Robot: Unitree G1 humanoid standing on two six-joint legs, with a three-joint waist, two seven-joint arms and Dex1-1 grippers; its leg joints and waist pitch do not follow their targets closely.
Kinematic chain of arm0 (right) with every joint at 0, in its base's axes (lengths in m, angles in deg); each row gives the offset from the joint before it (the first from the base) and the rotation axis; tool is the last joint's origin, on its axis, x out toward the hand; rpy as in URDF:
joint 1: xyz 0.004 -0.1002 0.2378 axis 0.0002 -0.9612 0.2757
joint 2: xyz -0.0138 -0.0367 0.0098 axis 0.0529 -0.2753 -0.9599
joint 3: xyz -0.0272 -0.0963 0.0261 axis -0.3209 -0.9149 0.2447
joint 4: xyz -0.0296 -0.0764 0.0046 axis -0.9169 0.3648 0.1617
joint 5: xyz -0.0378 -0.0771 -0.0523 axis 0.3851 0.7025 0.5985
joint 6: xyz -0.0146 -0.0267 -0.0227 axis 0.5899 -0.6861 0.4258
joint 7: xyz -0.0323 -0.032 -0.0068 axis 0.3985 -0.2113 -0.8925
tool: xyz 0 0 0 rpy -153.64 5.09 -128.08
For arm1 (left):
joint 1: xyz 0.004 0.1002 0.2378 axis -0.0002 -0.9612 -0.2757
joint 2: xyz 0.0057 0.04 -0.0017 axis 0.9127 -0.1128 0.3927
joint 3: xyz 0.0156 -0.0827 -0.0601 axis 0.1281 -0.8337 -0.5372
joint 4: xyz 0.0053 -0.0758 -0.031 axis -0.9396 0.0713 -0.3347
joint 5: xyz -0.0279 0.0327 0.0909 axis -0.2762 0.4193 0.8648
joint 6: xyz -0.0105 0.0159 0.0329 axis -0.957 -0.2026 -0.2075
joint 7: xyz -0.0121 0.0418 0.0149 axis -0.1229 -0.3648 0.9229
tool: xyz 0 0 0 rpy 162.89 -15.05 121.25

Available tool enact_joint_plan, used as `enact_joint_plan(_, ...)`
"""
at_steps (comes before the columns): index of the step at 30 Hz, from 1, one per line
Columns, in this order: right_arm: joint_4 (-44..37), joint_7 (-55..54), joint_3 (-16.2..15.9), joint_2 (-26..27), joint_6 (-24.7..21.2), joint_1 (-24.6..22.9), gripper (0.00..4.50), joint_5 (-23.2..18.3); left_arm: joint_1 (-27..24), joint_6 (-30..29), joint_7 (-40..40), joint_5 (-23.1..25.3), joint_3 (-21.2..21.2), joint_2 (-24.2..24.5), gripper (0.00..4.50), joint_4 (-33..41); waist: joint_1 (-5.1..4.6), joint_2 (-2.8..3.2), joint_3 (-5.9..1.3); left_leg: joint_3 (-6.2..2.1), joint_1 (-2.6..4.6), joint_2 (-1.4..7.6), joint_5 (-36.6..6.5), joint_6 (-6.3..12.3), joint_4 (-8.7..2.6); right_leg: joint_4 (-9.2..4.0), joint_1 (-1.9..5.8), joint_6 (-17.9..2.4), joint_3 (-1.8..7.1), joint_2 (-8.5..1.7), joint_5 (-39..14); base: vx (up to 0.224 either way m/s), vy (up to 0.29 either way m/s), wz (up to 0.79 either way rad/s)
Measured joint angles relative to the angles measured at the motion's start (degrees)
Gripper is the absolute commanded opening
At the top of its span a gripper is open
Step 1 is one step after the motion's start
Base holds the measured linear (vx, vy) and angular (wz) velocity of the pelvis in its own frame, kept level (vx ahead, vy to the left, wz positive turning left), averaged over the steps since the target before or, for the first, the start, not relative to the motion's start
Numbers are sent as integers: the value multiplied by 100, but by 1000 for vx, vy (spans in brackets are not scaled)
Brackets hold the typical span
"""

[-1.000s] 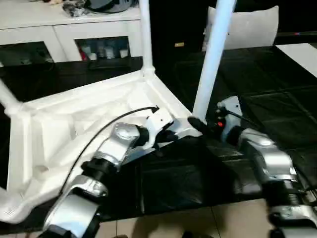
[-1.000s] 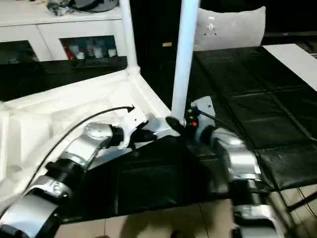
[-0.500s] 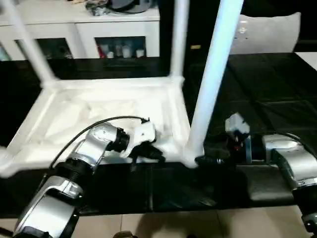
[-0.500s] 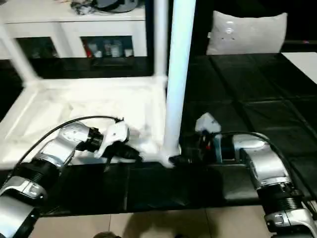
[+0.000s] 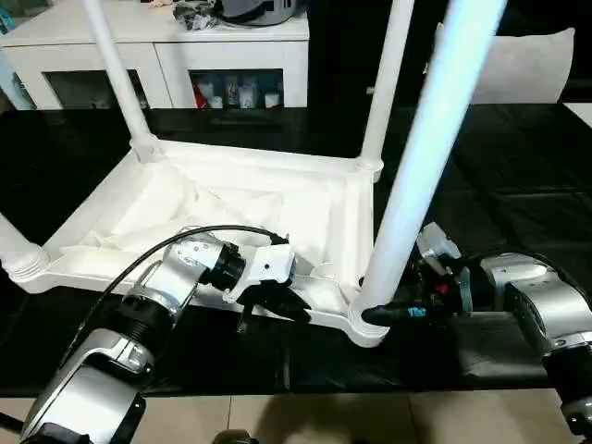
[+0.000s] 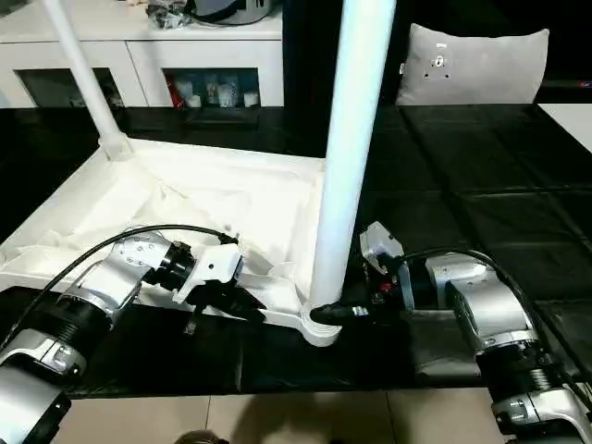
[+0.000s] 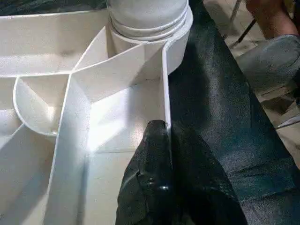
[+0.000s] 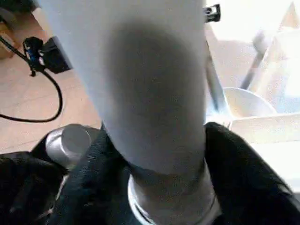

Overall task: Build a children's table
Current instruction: Rotate leg to tighten

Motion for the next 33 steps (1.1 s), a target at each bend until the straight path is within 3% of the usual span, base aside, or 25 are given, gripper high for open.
enact_joint_plan(7, -35, -86, 46, 73, -115, -20, 207, -25, -12, -110, -77, -55, -24, -54, 0, 0, -4, -2, -1, 2, 6, 0, 0, 0, 0, 0, 5, 2, 2, 0, -1, 0, 0, 0)
enact_joint_plan(11, -111, -950, 250, 399, -398, -61, 207, 55, -10, -565, -564, 48, -195, -90, 0, -9, -54, -2, -2, 3, 21, -5, 1, -32, -1, 7, 9, 2, 1, 3, -1, 0, 0, 0)
enact_joint_plan(13, -104, -1696, 409, 719, -491, -38, 207, 189, 42, -926, -960, 142, -301, -129, 0, -17, -207, -7, 2, 3, 20, -10, 3, -55, 0, 2, 5, 2, -8, 6, -1, 0, 0, 0)
enact_joint_plan(17, 39, -3211, 867, 1207, -732, 147, 205, 452, 140, -1921, -2007, 169, -539, -678, 0, 0, -463, -8, 2, 5, 10, -12, 3, -54, 0, -47, 15, 4, -19, 6, 1, 0, 0, 0)
enact_joint_plan(21, 186, -4638, 1084, 1744, -889, 416, 204, 829, 206, -2394, -2999, 269, -668, -1134, 0, -1, -646, -6, 1, 4, 2, -12, 0, -49, -15, -74, 16, 5, -26, 7, 5, 0, 0, 0)
enact_joint_plan(24, 328, -5469, 1210, 2090, -860, 586, 204, 1012, 240, -2447, -3657, 350, -812, -1427, 0, -97, -647, -4, 0, 2, -1, -12, 16, -20, -38, -73, 9, 2, -29, 9, 9, 0, 0, 0)
enact_joint_plan(26, 427, -5877, 1248, 2250, -696, 661, 256, 1126, 309, -2473, -3961, 394, -858, -1553, 0, -155, -625, -1, -1, -3, -17, -12, 18, -17, -50, -73, -7, 2, -31, 10, 11, 0, 0, 0)
enact_joint_plan(33, 450, -5989, 1386, 2418, -554, 659, 314, 1117, 323, -2487, -4094, 390, -877, -1627, 0, -141, -594, -1, -2, 2, -42, -6, -6, 18, -53, -63, -36, -20, -16, 3, 11, 0, 0, 0)
